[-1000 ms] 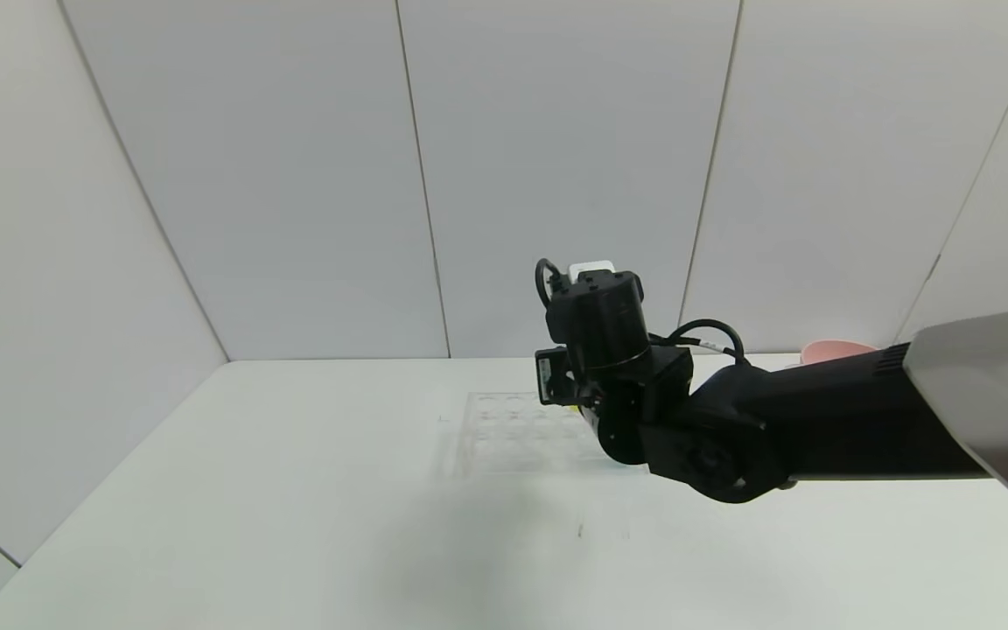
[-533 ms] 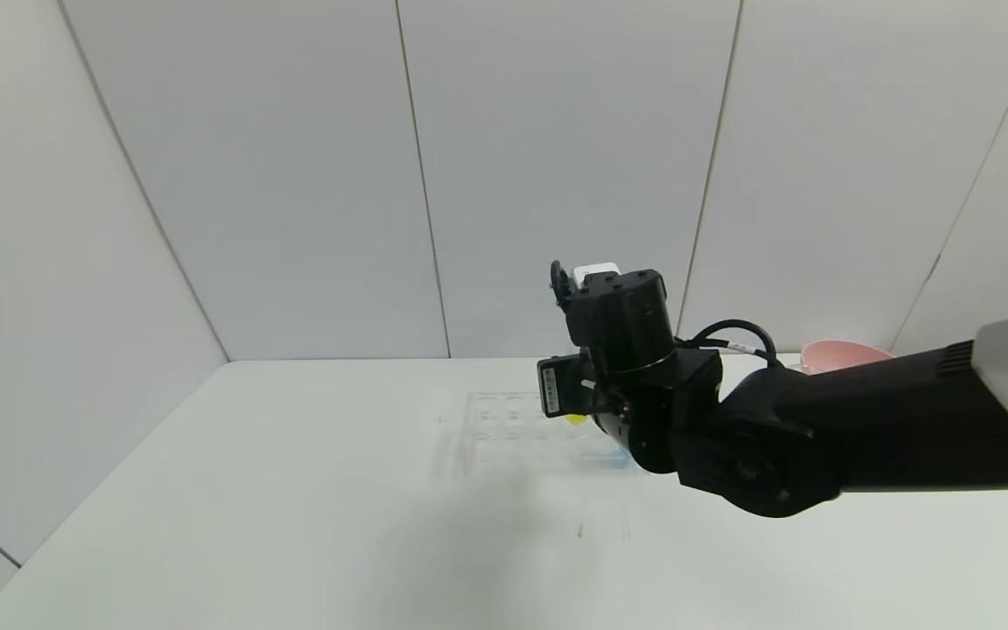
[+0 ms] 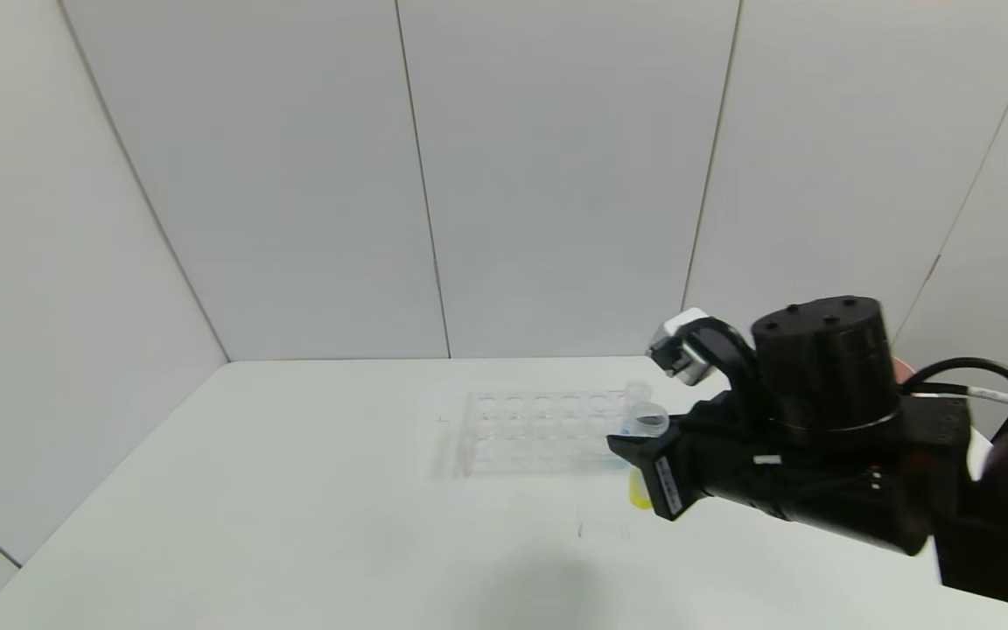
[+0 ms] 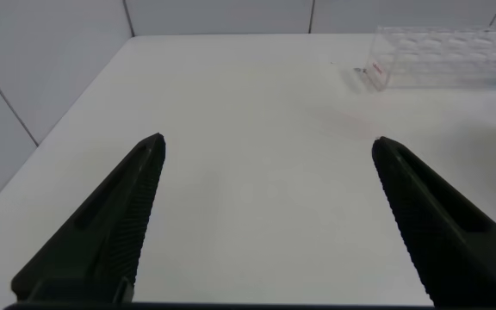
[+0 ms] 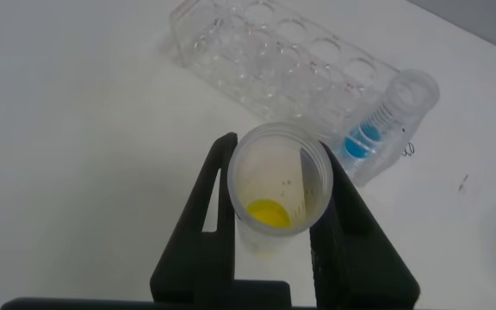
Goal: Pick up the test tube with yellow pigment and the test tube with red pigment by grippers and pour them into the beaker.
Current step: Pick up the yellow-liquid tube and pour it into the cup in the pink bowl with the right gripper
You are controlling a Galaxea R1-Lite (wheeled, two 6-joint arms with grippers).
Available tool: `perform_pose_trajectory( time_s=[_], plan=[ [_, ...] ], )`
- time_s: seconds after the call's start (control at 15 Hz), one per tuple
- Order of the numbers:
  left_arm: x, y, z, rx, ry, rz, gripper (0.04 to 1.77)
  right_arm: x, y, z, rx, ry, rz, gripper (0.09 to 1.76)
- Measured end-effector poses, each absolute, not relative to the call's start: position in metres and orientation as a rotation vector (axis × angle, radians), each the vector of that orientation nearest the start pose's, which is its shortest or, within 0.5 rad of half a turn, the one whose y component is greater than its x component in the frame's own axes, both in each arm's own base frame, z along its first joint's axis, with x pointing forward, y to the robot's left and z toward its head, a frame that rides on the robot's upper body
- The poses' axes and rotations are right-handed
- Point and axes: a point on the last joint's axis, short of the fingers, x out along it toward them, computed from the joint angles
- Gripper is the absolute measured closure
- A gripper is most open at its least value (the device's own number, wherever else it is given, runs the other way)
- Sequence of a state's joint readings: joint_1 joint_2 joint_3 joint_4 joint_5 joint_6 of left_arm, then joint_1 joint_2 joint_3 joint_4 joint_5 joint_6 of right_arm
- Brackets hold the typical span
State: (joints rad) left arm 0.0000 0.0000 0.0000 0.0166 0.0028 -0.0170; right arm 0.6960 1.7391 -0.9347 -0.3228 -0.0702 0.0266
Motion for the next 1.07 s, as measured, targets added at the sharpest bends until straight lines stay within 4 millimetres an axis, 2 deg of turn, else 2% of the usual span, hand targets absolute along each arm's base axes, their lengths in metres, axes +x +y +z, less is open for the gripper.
perform_pose_trajectory(
  time_s=[0.27,0.67,0.87,1.07],
  plan=[
    [-0.023,0.0,0.074,-0.017,0.017,0.003,0.09,0.217,0.135,0.182,-0.177,0.454,0.672,1.3],
    [-0.023,0.0,0.074,-0.017,0.017,0.003,0.09,0.201,0.036,0.182,-0.199,0.46,0.697,1.3],
    [-0.023,0.0,0.074,-0.017,0.017,0.003,0.09,0.193,-0.001,0.183,-0.244,0.407,0.746,1.3],
    [-0.023,0.0,0.074,-0.017,0.017,0.003,0.09,0.199,-0.025,0.182,-0.281,0.407,0.707,1.3]
  ],
)
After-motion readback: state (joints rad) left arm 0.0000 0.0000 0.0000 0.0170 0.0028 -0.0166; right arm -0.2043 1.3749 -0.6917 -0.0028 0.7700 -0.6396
